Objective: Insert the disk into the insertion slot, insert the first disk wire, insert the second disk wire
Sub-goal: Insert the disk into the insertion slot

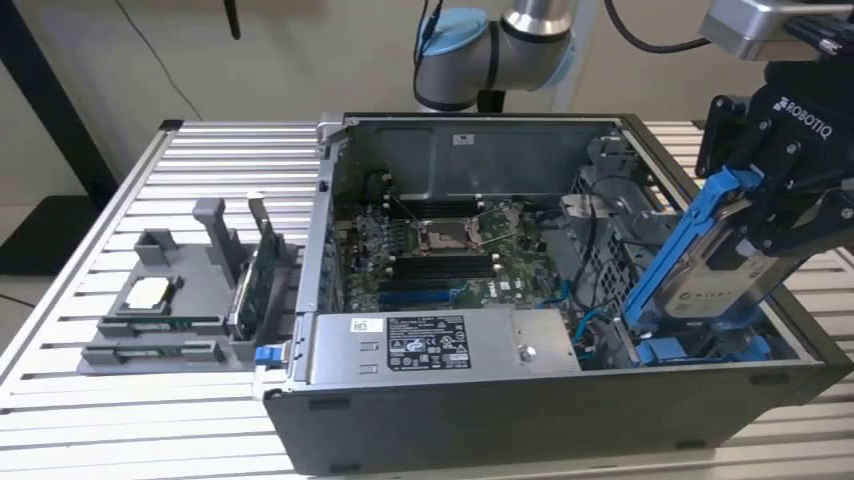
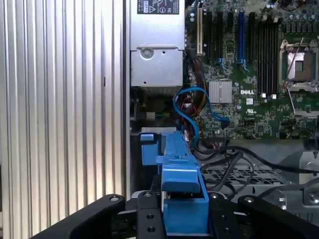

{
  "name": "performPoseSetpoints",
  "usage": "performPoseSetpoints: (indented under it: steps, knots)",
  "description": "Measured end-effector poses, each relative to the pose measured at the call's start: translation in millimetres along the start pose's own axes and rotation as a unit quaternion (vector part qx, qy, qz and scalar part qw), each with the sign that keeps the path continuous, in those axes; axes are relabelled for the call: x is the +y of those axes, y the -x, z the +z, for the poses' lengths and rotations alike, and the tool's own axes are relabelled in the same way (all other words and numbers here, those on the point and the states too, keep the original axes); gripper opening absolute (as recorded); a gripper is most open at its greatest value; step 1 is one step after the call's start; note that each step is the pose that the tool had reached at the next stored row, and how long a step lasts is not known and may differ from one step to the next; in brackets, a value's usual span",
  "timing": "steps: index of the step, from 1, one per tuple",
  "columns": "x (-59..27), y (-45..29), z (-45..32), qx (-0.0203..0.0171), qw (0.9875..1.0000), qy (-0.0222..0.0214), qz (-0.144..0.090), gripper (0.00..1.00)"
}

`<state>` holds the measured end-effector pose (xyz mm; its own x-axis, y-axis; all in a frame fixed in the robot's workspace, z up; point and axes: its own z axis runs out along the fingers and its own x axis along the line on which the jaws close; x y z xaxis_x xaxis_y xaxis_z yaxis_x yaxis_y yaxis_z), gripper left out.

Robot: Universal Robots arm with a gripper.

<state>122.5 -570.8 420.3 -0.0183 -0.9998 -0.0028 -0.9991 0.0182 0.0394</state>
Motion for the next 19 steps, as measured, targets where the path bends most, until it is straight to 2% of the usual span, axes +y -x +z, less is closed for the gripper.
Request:
performPoseSetpoints:
  steps: [19]
  knots:
    - [-5.2,0.0,12.2,-0.0007,1.0000,0.0000,0.000,0.33]
